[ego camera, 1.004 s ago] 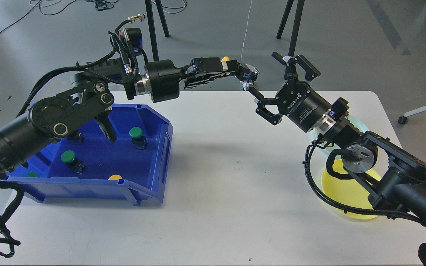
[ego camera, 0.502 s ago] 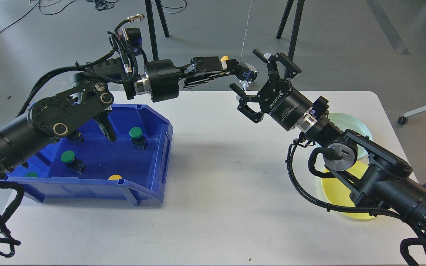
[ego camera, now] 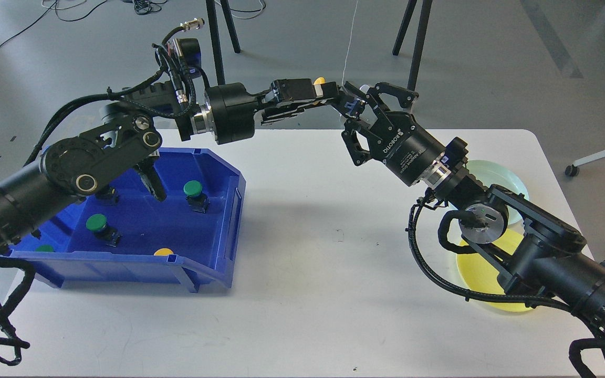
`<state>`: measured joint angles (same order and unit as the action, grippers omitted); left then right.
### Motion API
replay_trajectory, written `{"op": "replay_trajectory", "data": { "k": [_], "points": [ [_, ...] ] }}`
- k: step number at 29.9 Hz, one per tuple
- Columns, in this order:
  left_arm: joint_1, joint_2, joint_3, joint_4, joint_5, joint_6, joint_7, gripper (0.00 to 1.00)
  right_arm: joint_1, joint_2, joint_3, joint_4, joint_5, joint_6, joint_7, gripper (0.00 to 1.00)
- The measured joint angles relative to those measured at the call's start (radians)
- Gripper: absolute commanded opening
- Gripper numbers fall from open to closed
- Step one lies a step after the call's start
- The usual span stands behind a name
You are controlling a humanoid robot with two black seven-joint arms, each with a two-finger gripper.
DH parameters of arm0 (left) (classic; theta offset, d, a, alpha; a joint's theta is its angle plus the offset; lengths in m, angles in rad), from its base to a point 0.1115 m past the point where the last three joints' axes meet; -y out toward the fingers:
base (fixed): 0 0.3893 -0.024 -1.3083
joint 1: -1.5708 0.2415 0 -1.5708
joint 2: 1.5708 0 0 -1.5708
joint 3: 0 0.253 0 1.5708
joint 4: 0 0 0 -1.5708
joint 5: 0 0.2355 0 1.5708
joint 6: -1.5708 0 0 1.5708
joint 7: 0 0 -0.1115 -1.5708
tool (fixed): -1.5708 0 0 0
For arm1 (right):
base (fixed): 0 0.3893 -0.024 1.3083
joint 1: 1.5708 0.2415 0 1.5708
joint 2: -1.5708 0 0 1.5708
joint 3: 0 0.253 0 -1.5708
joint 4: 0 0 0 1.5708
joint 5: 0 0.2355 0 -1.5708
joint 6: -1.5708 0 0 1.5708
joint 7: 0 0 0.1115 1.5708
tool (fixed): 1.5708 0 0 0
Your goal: Pass button and place on color plate
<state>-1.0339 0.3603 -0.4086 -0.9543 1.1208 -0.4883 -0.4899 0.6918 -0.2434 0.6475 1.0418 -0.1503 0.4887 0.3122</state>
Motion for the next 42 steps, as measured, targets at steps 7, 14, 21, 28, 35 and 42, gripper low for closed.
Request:
{"op": "replay_trajectory", "data": {
  "k": [7, 14, 21, 28, 35, 42],
  "points": [
    [-0.002, -0.002, 0.001, 0.001, -0.001, 0.0, 0.001, 0.7, 0.0, 0.0, 0.0, 0.0, 0.002, 0.0, -0.001, 0.01],
    [0.0, -0.016, -0.007, 0.078, -0.147, -0.001, 0.002, 0.89, -0.016, -0.004, 0.002, -0.002, 0.0, 0.0, 0.0, 0.01],
    [0.0, -0.02, -0.008, 0.113, -0.225, 0.0, 0.002, 0.91, -0.14, -0.112, 0.069, 0.038, 0.003, -0.005, 0.001, 0.01],
    [0.0, -0.02, -0.008, 0.115, -0.228, 0.0, 0.001, 0.92, -0.541, -0.352, 0.315, 0.31, 0.003, -0.269, -0.001, 0.01],
    [-0.001, -0.02, -0.008, 0.115, -0.228, 0.0, 0.001, 0.92, -0.838, -0.461, 0.39, 0.497, -0.003, -0.713, 0.001, 0.02],
    [-0.001, -0.016, -0.009, 0.115, -0.229, 0.0, 0.001, 0.92, -0.842, -0.416, 0.309, 0.494, -0.006, -0.969, -0.021, 0.38]
  ]
}}
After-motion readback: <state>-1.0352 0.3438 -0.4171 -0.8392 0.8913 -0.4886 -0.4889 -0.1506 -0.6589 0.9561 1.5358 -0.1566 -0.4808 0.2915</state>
